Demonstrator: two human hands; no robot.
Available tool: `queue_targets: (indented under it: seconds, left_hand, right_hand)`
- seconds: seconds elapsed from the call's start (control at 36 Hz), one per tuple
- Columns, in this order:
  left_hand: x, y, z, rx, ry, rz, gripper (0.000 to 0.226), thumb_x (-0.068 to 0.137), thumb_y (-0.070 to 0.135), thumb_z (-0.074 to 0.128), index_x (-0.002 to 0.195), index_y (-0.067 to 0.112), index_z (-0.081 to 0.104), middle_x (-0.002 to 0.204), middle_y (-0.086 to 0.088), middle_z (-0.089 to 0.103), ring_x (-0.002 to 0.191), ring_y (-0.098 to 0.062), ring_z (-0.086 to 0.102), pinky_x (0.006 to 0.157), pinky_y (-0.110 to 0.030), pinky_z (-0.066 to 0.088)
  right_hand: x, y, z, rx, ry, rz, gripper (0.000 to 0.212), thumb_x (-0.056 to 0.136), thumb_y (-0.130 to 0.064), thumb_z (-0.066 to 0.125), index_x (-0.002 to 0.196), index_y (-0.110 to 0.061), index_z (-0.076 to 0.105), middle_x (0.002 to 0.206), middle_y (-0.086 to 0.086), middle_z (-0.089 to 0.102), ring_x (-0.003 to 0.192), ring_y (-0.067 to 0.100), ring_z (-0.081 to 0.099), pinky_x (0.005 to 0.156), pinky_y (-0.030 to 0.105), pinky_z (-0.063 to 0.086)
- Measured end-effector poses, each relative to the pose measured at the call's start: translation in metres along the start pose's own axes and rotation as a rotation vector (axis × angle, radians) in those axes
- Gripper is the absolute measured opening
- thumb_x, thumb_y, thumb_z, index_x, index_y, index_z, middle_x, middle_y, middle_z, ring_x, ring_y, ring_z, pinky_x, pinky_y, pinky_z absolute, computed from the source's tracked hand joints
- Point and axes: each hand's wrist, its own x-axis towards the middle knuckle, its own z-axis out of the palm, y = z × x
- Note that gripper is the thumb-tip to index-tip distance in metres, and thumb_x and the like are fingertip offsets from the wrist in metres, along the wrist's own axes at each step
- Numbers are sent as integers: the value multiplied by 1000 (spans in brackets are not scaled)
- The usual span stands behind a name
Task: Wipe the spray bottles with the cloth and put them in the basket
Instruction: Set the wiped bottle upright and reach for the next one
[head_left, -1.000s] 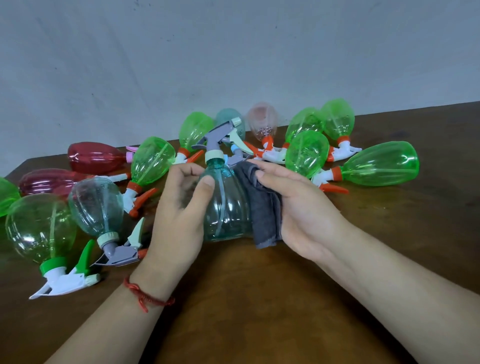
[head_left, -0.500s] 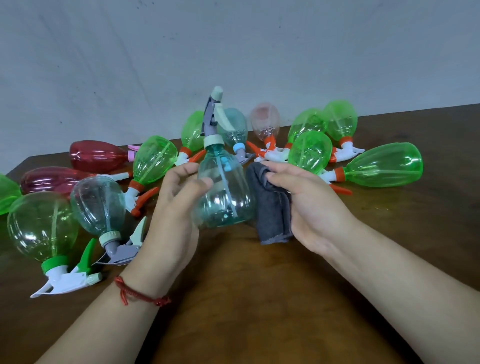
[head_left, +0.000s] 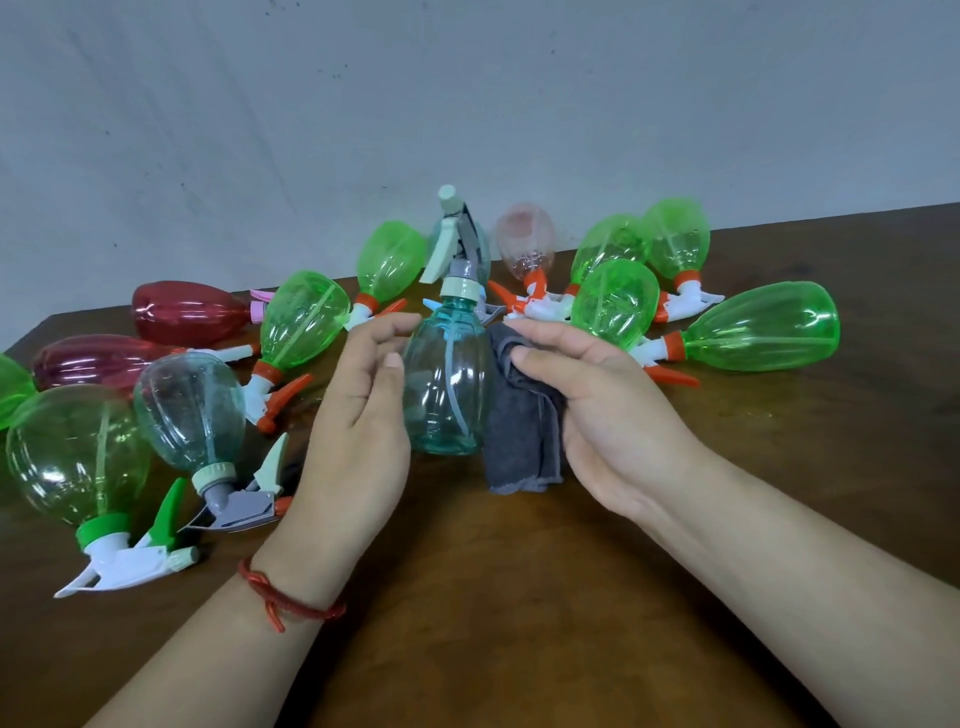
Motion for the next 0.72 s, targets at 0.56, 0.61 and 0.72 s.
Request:
queue_targets:
  seconds: [0.56, 0.61, 0.72]
  left_hand:
    - [-10, 6, 4, -292, -370, -31, 64, 77, 34, 79, 138, 25, 61, 128, -6, 72, 111, -28, 75, 82, -29, 61]
    - [-11, 7, 5, -287, -376, -37, 60, 78, 31, 80, 135, 26, 63, 126, -6, 73, 108, -28, 76, 82, -32, 61]
    - [-12, 8, 4, -241, -352, -31, 48, 85, 19, 75, 132, 26, 66, 123, -3, 75, 107, -24, 77, 84, -32, 61]
  right_hand:
    - [12, -36, -27, -842, 272, -916, 21, 94, -1, 72, 109, -13, 81, 117, -3, 75, 117, 13, 68, 106, 38, 54]
    - [12, -30, -26, -929, 249, -953, 23, 94, -1, 72, 111, -13, 81, 119, -4, 74, 118, 9, 67, 107, 33, 52]
    - [11, -21, -23, -1172, 194, -1076, 27, 94, 2, 69, 112, -13, 82, 119, -4, 76, 115, 16, 67, 104, 29, 51]
